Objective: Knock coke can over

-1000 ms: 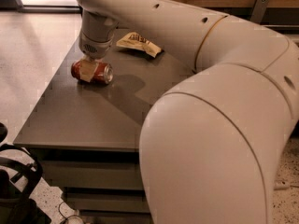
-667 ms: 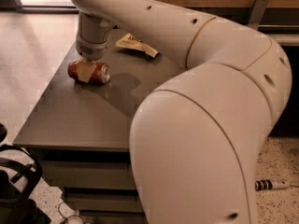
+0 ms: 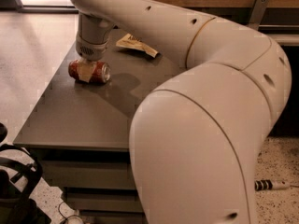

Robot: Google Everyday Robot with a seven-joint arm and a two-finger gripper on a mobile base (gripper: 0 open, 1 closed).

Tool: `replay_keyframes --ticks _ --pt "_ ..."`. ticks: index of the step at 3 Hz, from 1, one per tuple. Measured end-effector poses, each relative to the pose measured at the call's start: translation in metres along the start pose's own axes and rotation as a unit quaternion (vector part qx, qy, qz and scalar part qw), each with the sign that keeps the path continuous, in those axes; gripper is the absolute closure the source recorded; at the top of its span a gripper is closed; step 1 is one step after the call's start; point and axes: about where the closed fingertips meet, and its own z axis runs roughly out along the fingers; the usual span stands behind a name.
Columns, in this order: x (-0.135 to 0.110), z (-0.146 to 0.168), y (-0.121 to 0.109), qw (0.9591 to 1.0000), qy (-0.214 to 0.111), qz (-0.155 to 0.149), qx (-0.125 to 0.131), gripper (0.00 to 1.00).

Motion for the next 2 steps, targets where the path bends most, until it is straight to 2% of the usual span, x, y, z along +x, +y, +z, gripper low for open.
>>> replay_keyframes --ticks 2 --pt "0.0001 0.0039 0.0015 1.0 0.002 -0.001 -0.003 0.11"
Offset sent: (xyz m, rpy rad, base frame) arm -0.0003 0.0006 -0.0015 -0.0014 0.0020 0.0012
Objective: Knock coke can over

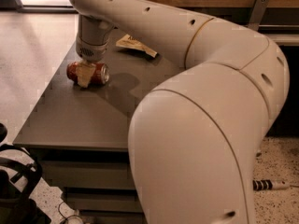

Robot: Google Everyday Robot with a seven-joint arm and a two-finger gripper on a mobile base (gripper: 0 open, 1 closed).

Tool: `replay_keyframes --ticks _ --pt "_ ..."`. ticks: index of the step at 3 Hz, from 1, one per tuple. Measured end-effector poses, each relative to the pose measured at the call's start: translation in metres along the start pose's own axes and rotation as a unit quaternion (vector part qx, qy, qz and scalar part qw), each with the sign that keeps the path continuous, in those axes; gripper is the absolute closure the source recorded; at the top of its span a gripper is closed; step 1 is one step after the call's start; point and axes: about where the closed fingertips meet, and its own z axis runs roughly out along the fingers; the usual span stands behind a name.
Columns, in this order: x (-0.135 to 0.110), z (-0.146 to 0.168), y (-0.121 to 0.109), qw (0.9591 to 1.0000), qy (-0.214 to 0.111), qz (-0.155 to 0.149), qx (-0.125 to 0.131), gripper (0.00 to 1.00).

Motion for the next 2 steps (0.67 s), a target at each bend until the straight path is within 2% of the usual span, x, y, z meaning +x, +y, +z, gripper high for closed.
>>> replay_keyframes --ticks 1,2 --pt "0.0003 0.0017 0.0006 1.0 0.001 0.0 -0.001 0.0" --pt "0.0003 0.0017 0.0006 1.0 0.001 0.0 -0.001 0.0"
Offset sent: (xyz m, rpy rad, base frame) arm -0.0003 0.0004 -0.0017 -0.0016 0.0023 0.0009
